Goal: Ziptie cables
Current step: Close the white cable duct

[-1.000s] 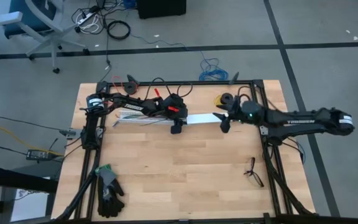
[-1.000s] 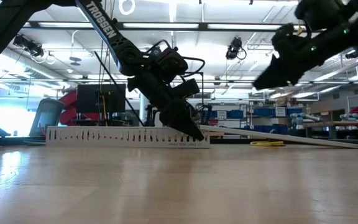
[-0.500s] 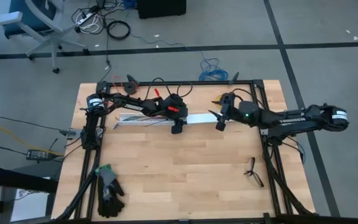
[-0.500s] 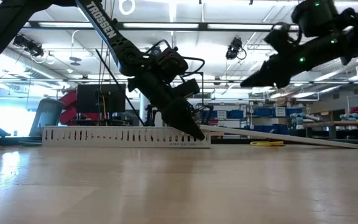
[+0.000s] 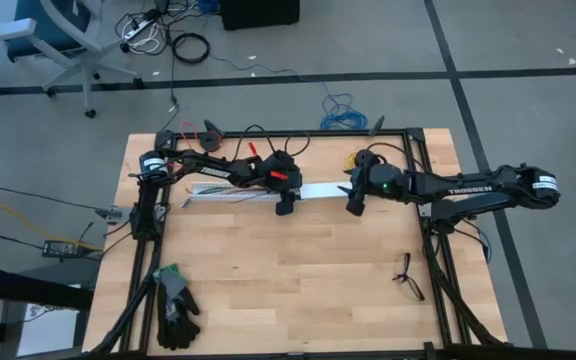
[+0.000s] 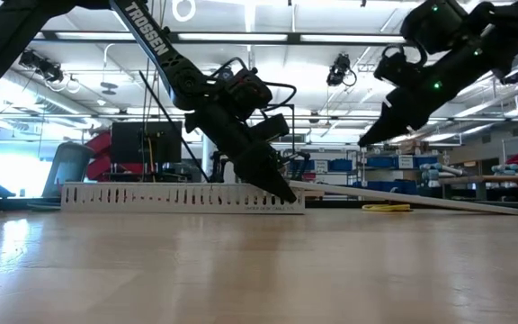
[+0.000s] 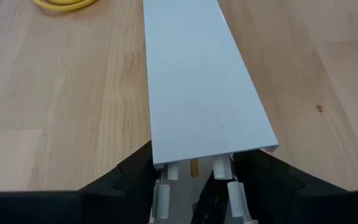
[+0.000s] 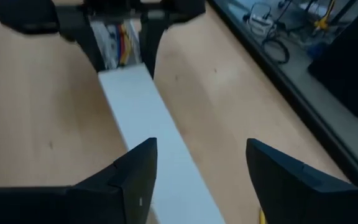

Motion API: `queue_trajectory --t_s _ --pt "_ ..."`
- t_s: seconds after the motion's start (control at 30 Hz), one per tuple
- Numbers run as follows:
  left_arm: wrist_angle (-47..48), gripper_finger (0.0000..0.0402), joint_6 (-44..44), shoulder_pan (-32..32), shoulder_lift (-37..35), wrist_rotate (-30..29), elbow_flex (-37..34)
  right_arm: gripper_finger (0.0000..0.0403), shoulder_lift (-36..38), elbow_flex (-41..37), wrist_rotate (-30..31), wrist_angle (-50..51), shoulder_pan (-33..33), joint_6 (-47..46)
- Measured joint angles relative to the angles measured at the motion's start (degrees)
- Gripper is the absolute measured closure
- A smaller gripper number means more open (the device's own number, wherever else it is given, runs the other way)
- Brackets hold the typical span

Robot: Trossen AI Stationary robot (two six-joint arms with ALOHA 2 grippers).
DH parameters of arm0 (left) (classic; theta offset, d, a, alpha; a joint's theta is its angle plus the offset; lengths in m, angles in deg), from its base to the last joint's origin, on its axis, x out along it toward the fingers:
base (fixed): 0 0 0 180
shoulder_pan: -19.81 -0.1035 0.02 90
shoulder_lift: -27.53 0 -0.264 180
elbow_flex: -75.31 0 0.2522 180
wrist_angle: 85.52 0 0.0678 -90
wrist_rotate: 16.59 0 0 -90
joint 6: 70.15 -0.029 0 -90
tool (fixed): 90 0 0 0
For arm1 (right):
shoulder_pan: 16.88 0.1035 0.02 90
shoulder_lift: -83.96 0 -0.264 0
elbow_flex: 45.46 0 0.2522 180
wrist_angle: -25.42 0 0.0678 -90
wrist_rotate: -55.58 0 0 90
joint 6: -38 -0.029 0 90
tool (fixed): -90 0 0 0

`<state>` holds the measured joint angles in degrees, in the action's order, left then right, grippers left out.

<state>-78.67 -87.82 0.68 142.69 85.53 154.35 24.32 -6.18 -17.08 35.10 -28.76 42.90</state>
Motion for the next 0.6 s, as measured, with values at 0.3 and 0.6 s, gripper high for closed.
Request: queue_trajectory --t_s 0.3,0.6 --pt "0.0 0.0197 0.0 0.0 0.0 0.0 0.0 0.0094 -4.3 0.1 -3.2 0.4 -1.6 3.6" --pt "0.0 0.0197 -0.1 0.0 0.0 0.0 0.0 0.0078 -16.1 0.1 -12.3 -9.3 -7.1 8.5"
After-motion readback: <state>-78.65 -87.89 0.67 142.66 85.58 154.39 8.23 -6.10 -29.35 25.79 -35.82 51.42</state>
